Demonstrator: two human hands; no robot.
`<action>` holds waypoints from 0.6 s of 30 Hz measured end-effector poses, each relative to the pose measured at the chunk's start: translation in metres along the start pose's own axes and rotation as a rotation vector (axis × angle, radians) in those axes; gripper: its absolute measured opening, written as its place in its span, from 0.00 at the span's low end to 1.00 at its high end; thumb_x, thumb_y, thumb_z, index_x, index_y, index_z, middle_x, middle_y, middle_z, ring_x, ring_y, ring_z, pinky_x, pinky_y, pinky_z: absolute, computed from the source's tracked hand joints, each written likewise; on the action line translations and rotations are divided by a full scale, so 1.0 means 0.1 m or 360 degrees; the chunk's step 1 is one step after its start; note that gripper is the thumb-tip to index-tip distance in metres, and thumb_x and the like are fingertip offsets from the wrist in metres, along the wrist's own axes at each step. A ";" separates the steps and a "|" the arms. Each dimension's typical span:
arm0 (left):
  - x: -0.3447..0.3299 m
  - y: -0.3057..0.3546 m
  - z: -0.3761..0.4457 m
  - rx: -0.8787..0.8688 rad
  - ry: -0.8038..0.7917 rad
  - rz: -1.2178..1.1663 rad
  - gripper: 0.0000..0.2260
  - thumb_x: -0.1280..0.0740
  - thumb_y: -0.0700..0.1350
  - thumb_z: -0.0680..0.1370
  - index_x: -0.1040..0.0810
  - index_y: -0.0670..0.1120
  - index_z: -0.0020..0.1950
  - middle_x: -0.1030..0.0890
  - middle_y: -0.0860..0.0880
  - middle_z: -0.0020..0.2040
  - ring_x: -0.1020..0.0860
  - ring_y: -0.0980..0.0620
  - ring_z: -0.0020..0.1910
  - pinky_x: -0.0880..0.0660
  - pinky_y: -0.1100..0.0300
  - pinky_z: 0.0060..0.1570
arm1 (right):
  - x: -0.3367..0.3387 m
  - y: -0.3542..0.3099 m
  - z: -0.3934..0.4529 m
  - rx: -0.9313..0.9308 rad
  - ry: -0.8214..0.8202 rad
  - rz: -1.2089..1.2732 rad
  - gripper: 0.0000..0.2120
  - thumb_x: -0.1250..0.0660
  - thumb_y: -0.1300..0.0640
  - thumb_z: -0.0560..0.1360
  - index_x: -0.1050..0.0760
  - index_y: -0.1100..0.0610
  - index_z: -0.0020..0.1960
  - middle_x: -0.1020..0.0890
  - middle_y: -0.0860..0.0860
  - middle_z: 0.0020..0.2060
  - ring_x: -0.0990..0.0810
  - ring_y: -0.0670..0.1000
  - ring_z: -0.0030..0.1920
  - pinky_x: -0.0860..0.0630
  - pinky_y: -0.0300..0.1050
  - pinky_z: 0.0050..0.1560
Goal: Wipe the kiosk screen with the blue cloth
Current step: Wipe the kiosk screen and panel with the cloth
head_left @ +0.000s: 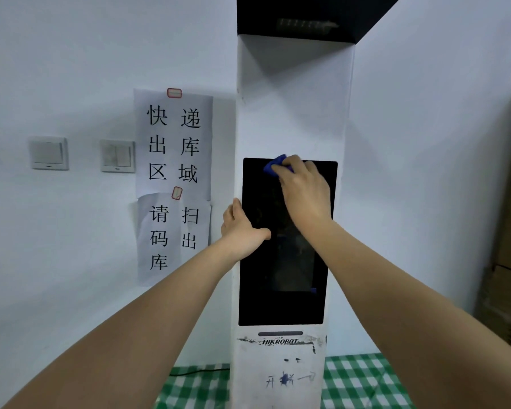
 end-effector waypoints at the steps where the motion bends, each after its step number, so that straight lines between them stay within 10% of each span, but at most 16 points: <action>1: 0.01 0.00 -0.01 -0.0008 -0.0014 -0.0009 0.43 0.33 0.43 0.75 0.60 0.47 0.78 0.56 0.49 0.78 0.48 0.46 0.77 0.43 0.52 0.72 | 0.00 0.02 0.01 -0.0126 0.0051 0.0025 0.18 0.24 0.70 0.60 0.18 0.56 0.48 0.20 0.53 0.43 0.25 0.56 0.34 0.37 0.40 0.25; 10: 0.12 -0.07 -0.07 -0.0055 -0.0076 -0.0186 0.39 0.36 0.38 0.74 0.55 0.50 0.79 0.48 0.51 0.78 0.42 0.49 0.75 0.39 0.58 0.66 | -0.05 -0.38 -0.07 0.0528 -0.0113 -0.0030 0.22 0.25 0.70 0.58 0.18 0.59 0.51 0.19 0.56 0.46 0.23 0.59 0.36 0.30 0.45 0.27; 13: 0.14 -0.05 -0.11 -0.0070 -0.0123 -0.0234 0.37 0.36 0.37 0.75 0.53 0.50 0.78 0.43 0.50 0.77 0.38 0.49 0.73 0.37 0.55 0.70 | -0.02 -0.18 0.12 0.0094 -0.0041 -0.0025 0.18 0.24 0.69 0.58 0.18 0.56 0.47 0.19 0.53 0.43 0.24 0.57 0.34 0.36 0.40 0.24; 18: 0.16 0.02 -0.16 -0.0104 -0.0130 -0.0246 0.31 0.38 0.34 0.76 0.45 0.46 0.76 0.29 0.49 0.61 0.26 0.57 0.51 0.33 0.69 0.45 | -0.11 -0.57 -0.01 0.0334 -0.0102 0.0053 0.17 0.27 0.68 0.60 0.18 0.58 0.48 0.20 0.55 0.44 0.24 0.58 0.34 0.35 0.41 0.24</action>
Point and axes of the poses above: each hand's wrist, its own z-axis towards the middle knuckle, its own x-axis out of the back of the hand, y = z × x, the point moved 7 cm from there along z, towards the middle knuckle
